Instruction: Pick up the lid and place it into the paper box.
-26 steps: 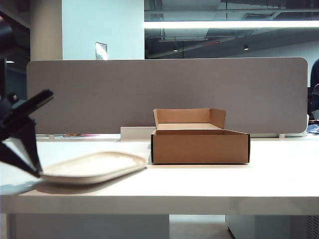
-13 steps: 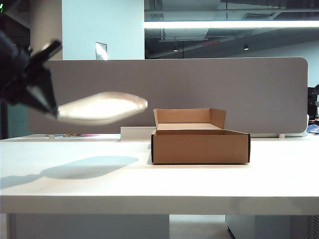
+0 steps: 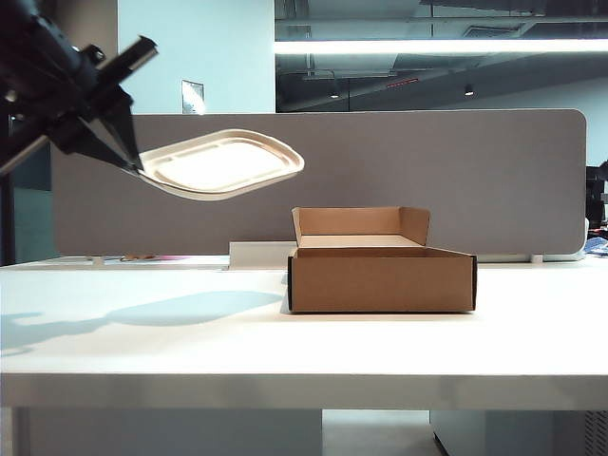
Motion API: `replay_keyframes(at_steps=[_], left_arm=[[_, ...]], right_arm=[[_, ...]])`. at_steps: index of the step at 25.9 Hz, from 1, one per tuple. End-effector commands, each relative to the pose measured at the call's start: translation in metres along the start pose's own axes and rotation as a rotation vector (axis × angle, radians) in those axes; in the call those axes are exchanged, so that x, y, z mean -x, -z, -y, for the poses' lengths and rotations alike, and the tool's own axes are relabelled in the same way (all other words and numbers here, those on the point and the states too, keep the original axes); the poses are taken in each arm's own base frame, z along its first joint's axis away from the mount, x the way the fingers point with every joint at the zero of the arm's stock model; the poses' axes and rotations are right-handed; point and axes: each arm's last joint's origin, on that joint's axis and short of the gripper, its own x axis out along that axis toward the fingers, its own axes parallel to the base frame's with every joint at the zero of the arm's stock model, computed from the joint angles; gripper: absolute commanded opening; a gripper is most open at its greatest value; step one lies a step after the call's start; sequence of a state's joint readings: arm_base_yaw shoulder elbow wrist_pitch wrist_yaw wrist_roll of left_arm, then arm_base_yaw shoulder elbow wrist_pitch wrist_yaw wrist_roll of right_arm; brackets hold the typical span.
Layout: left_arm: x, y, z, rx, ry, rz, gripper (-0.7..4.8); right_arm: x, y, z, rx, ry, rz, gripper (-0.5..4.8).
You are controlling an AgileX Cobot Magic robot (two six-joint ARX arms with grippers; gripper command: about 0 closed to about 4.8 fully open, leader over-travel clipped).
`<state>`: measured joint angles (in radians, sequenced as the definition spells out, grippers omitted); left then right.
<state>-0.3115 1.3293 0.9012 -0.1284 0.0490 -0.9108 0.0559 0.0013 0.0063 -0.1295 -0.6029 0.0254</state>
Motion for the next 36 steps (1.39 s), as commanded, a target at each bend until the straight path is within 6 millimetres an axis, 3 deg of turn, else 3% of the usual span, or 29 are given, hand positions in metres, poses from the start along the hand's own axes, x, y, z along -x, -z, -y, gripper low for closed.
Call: replay_keyframes(at_steps=[1, 6, 9, 16, 21, 27, 32, 33, 36], left_arm=[[-0.014, -0.01, 0.011, -0.093, 0.018, 0.006, -0.06], [-0.036, -0.018, 0.028, -0.217, 0.033, -0.007, -0.06], [-0.053, -0.018, 0.047, -0.331, 0.056, -0.009, -0.06], [-0.091, 0.002, 0.092, -0.587, 0.063, 0.019, -0.06], [-0.115, 0.019, 0.111, -0.639, 0.096, 0.024, -0.06], [-0.14, 0.042, 0.111, -0.762, 0.033, 0.018, -0.06], [-0.145, 0.048, 0.107, -0.771, 0.012, -0.012, -0.02], [-0.145, 0.048, 0.107, -0.771, 0.012, -0.013, 0.06], [-0.143, 0.046, 0.109, -0.769, 0.019, -0.003, 1.71]], right_arm=[[0.0, 0.001, 0.0, 0.005, 0.001, 0.007, -0.06], [0.0, 0.001, 0.0, 0.005, 0.001, 0.007, -0.06], [0.0, 0.001, 0.0, 0.005, 0.001, 0.007, -0.06], [0.0, 0.001, 0.0, 0.005, 0.001, 0.007, -0.06], [0.0, 0.001, 0.0, 0.005, 0.001, 0.007, -0.06], [0.0, 0.001, 0.0, 0.005, 0.001, 0.007, -0.06], [0.0, 0.001, 0.0, 0.005, 0.0, 0.008, -0.06], [0.0, 0.001, 0.0, 0.005, 0.0, 0.007, -0.06], [0.0, 0.001, 0.0, 0.005, 0.001, 0.008, -0.06]])
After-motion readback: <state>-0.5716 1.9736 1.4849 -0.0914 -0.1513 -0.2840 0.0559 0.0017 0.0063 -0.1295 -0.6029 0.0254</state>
